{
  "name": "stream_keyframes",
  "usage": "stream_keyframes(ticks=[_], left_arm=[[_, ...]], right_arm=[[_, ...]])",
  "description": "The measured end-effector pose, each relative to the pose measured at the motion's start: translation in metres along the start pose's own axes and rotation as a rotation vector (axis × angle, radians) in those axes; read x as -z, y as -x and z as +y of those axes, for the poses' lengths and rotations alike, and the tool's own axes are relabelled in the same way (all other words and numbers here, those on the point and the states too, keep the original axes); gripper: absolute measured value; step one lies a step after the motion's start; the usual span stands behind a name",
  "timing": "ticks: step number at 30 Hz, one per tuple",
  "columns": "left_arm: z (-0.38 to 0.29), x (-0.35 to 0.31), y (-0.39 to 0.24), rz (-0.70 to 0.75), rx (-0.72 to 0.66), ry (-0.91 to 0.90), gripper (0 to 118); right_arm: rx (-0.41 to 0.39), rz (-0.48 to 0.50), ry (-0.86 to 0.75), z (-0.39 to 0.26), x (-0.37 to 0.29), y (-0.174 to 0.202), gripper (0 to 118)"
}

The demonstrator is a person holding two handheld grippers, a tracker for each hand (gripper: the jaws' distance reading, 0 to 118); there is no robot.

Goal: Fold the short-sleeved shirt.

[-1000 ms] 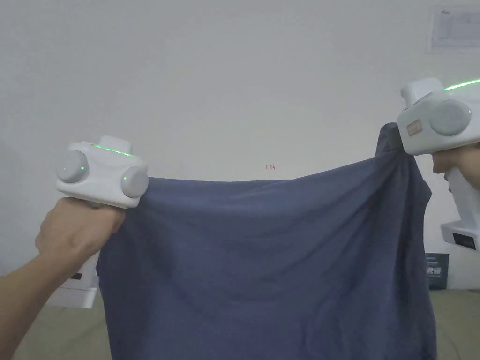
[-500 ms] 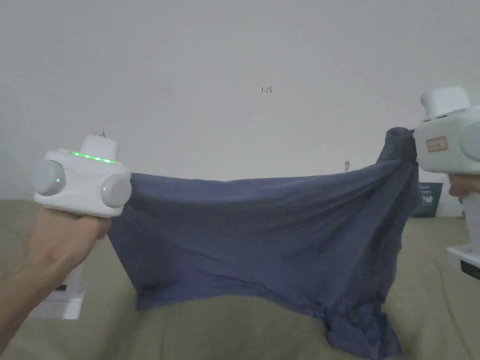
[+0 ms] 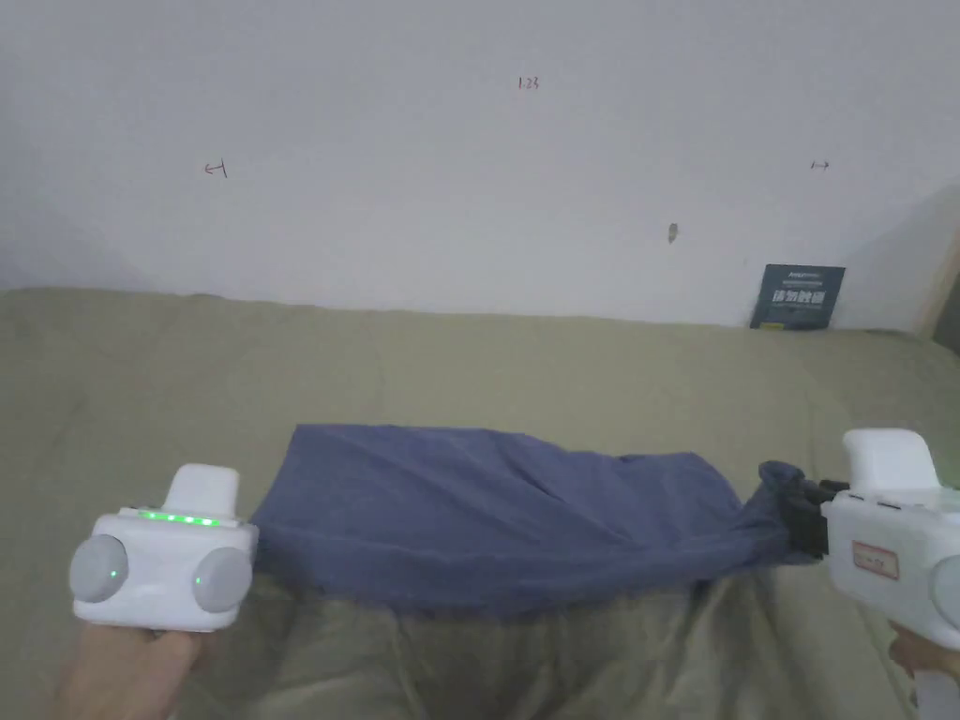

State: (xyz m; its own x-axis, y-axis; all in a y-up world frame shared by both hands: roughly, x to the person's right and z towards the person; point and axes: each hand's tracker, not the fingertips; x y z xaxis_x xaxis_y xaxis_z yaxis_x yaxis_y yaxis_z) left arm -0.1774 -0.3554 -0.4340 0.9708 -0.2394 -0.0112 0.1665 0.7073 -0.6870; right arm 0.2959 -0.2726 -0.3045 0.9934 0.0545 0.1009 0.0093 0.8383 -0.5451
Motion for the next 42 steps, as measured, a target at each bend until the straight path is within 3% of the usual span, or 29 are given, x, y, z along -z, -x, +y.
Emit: stream_keyframes(ticks=[3,19,34,38,39,40,41,42], left_arm=[[-0.037,-0.023,0.004,0.002,0.004,0.014,1],[-0.154,-0.121,0.035,-0.048,-0.020,0.087,1],[-0.195,-0.119,0.040,-0.085,-0.061,0.182,1],[-0.197,-0.119,0.039,-0.094,-0.051,0.196,1],[-0.198,-0.119,0.039,-0.096,-0.047,0.195,1],[-0.198,-0.118,0.041,-0.104,-0.057,0.195,8],[-0.197,-0.117,0.044,-0.132,-0.084,0.196,36],[-0.196,-0.117,0.047,-0.147,-0.101,0.206,87]], right_arm=[[0.060,0.018,0.036,-0.035,-0.023,-0.005,3],[0.097,0.046,0.178,-0.162,-0.099,-0.019,3],[0.114,0.055,0.311,-0.215,-0.096,-0.021,3],[0.190,0.057,0.340,-0.229,-0.092,-0.026,4],[0.203,0.056,0.348,-0.232,-0.090,-0.026,6],[0.210,0.043,0.353,-0.233,-0.089,-0.026,27],[0.229,0.018,0.355,-0.233,-0.089,-0.027,61],[0.242,-0.006,0.367,-0.233,-0.090,-0.029,99]])
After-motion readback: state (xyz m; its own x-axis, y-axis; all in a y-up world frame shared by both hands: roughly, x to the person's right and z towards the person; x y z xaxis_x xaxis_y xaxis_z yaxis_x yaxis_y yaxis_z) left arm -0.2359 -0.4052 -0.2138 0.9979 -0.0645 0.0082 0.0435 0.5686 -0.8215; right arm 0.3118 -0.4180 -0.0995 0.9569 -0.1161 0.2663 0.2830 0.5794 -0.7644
